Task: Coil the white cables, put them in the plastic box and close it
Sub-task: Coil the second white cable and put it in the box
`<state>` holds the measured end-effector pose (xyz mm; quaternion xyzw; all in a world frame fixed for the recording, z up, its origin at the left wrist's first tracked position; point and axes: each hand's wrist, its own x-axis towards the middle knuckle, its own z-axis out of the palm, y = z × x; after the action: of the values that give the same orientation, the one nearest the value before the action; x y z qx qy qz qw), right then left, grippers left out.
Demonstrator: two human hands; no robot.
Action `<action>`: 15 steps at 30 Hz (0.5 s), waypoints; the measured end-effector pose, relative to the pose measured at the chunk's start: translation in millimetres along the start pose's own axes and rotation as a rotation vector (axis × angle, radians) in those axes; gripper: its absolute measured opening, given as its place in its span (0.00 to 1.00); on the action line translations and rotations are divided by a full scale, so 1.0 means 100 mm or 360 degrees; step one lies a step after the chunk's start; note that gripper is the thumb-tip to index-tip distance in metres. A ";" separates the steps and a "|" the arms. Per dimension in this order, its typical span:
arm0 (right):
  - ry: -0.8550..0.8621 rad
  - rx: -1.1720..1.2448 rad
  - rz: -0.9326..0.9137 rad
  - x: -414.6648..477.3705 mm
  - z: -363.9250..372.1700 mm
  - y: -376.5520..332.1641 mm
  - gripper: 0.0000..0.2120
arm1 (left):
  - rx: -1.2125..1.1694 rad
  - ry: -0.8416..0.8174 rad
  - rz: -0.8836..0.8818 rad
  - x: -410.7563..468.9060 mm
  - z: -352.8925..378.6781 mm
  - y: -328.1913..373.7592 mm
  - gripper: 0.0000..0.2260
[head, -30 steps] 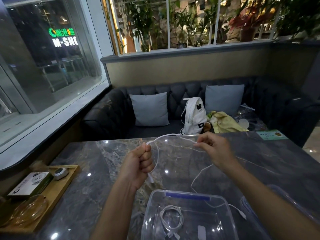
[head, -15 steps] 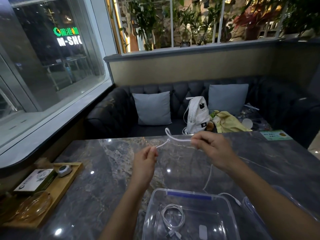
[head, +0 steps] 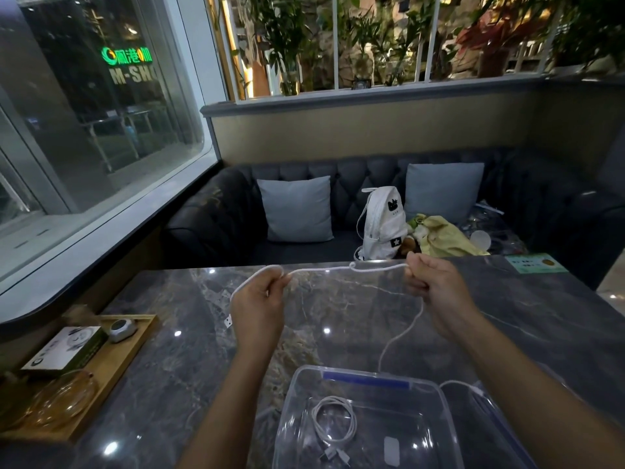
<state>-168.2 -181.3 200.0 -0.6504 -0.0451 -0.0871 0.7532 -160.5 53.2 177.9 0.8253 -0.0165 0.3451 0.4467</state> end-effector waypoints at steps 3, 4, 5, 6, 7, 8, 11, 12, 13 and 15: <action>0.0009 -0.0036 0.0029 0.04 0.01 -0.04 0.22 | 0.0026 -0.0001 0.0052 -0.01 0.01 -0.04 0.07; 0.0003 -0.0058 0.0028 0.05 0.02 -0.06 0.22 | 0.0079 -0.0009 0.0083 0.00 0.01 -0.05 0.07; -0.0014 -0.0098 0.0016 0.06 0.03 -0.08 0.21 | 0.0158 -0.0020 0.0125 0.01 0.00 -0.06 0.06; -0.0051 -0.0169 -0.0001 0.06 0.04 -0.08 0.21 | 0.0245 -0.0030 0.0171 0.03 -0.01 -0.08 0.05; -0.0111 -0.0262 -0.0016 0.05 0.05 -0.07 0.21 | 0.0318 -0.0033 0.0207 0.06 -0.02 -0.10 0.04; -0.0195 -0.0357 -0.0017 0.04 0.06 -0.06 0.21 | 0.0367 -0.0027 0.0214 0.10 -0.04 -0.13 0.04; -0.0482 -0.0574 0.0075 0.01 0.05 -0.05 0.22 | 0.0400 -0.0018 0.0040 0.19 -0.07 -0.18 0.08; -0.0529 -0.0655 0.0090 0.02 0.04 -0.05 0.21 | 0.0374 -0.0056 -0.0036 0.20 -0.05 -0.18 0.09; -0.0545 -0.0754 0.0071 0.03 0.04 -0.06 0.20 | 0.0333 -0.0104 -0.0080 0.19 -0.02 -0.16 0.11; -0.0552 -0.0981 -0.0026 0.05 0.07 -0.06 0.16 | 0.0253 -0.0175 -0.0116 0.10 0.07 -0.07 0.12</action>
<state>-163.9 -175.5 207.9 -0.8518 -0.1492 0.0091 0.5020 -146.6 55.6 176.2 0.8758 0.0164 0.2831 0.3905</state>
